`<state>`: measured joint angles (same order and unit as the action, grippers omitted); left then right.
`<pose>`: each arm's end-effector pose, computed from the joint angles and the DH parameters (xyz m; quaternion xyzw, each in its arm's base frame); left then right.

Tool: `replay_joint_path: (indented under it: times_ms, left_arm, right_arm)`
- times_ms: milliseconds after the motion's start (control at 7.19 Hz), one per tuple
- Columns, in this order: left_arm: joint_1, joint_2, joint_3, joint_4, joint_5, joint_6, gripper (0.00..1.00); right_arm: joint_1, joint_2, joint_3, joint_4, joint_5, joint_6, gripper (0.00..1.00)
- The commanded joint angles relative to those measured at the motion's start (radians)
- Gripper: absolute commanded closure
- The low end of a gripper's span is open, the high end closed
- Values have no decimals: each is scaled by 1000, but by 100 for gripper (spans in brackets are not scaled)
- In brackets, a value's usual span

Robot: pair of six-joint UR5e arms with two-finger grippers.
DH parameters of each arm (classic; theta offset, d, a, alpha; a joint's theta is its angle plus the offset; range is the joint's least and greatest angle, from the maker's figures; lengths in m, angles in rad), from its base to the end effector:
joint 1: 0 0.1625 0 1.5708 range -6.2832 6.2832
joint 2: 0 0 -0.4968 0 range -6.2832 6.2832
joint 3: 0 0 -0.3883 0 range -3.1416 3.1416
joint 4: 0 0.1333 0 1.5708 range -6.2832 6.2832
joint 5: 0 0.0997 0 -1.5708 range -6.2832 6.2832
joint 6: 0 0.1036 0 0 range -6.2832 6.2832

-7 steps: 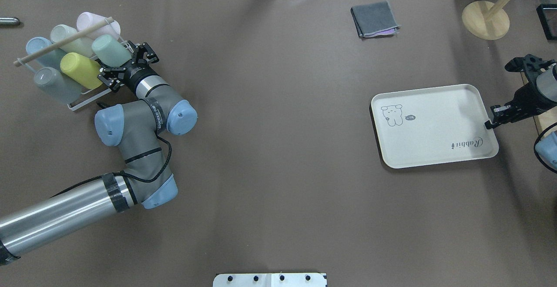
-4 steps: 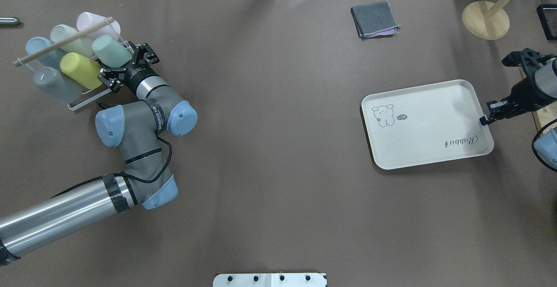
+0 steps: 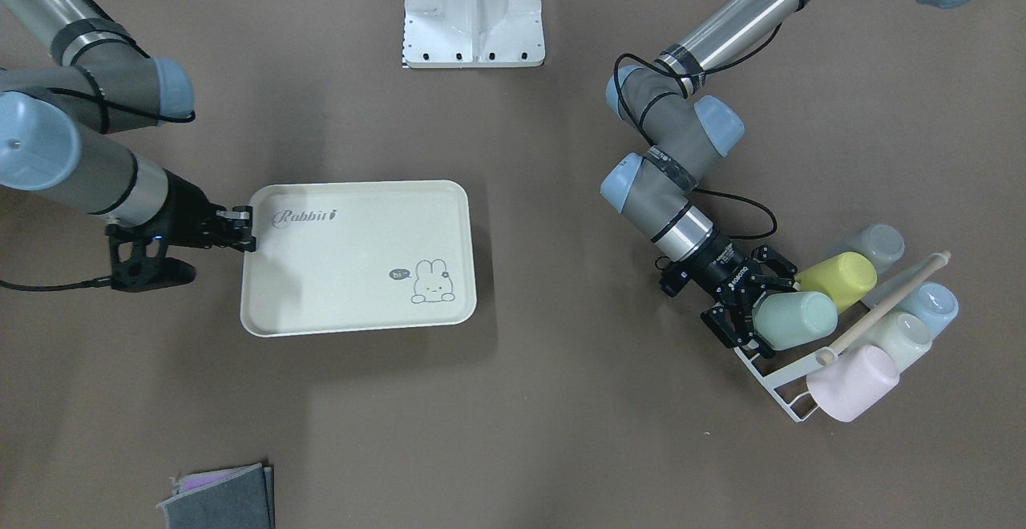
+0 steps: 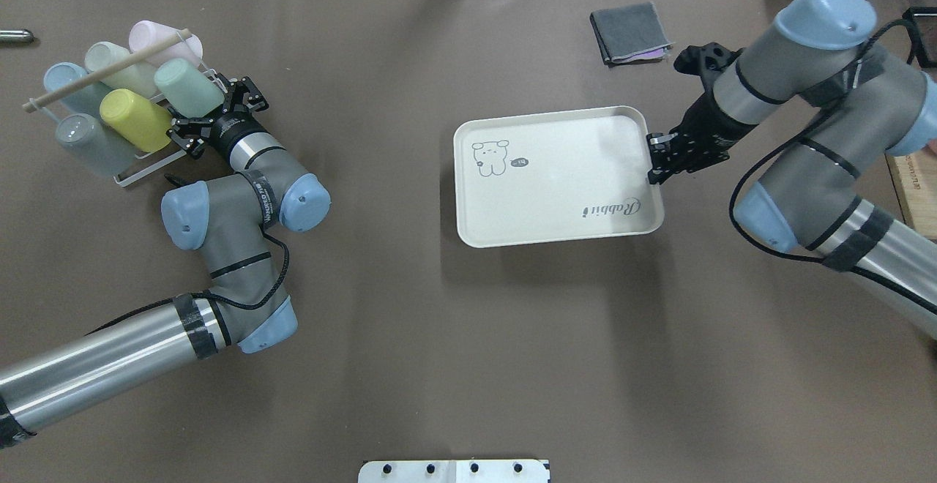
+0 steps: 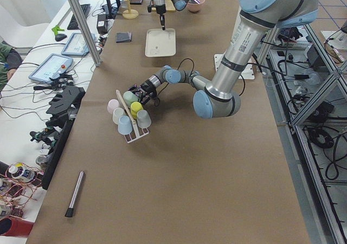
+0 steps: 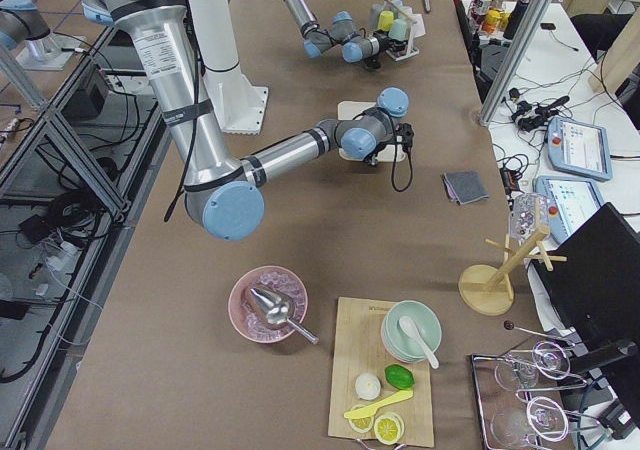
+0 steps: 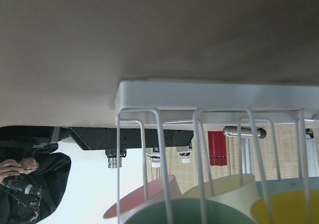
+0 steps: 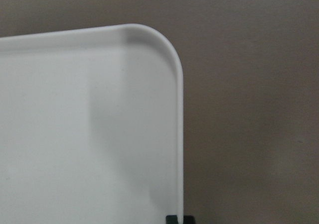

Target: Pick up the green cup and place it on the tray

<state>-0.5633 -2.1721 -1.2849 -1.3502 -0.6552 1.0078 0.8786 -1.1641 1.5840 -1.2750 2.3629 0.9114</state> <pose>0.5237 -0.5855 0.5051 0.0424 -0.4415 0.7465 0.4960 -0.3844 -0.5569 0.4500 -0.0349 -0.4835 -0.0398 0.8737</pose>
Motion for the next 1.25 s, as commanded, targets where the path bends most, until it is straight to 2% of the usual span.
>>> replay_joint_path:
  times_ms: [0,139,278,418,557,696,974,1113]
  left_arm:
    - [-1,1,-2,0,0,0,3]
    - [-1,5,-8,0,0,0,21]
    - [-1,5,-10,-1,0,2,27]
    - [-1,5,-11,-1,0,8,41]
    - [-1,5,-13,-1,0,9,48]
    - [-1,5,-13,-1,0,9,48]
    - [-3,9,-24,-7,0,32,48]
    - [-4,15,-28,-54,0,76,48]
  right_arm:
    - [-102,102,-54,3,-71,108,100]
    - [-130,113,-64,9,-103,110,100]
    - [-141,132,-70,6,-112,112,100]
    - [-156,161,-87,8,-114,113,100]
    - [-193,188,-85,11,-138,154,100]
    - [-203,189,-56,11,-142,193,100]
    - [-263,97,55,9,-177,205,100]
    - [-270,48,98,11,-174,204,100]
